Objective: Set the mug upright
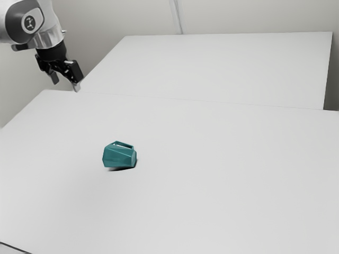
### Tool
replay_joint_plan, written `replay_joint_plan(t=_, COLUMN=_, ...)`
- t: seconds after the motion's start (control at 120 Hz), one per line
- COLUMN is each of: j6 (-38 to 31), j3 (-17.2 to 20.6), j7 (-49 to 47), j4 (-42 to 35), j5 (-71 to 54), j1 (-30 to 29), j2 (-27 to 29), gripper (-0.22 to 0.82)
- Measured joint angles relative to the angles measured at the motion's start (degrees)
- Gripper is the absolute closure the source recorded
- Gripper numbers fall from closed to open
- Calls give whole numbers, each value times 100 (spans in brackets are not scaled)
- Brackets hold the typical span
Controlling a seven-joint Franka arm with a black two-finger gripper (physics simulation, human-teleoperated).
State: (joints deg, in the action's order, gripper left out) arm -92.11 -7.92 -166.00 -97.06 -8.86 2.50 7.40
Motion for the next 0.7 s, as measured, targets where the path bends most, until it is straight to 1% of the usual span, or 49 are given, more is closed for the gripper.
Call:
replay_joint_plan(t=0.308, j6=-61, j3=53, j7=0, j4=-148, j5=162, j1=-68, j2=43, gripper=0)
replay_joint_plan(t=0.383, j6=-71, j3=53, j7=0, j4=-255, j5=487, j1=-249, j2=32, gripper=0)
replay_joint_plan(t=0.467, j6=-92, j3=53, j7=0, j4=-565, j5=1084, j1=-595, j2=44, gripper=0)
replay_joint_plan(t=0.558, j6=-210, j3=53, j7=0, j4=-1099, j5=1765, j1=-949, j2=42, gripper=0)
replay_joint_plan(t=0.7, j6=-494, j3=60, j7=0, j4=-1836, j5=2543, j1=-1266, j2=-8, gripper=0)
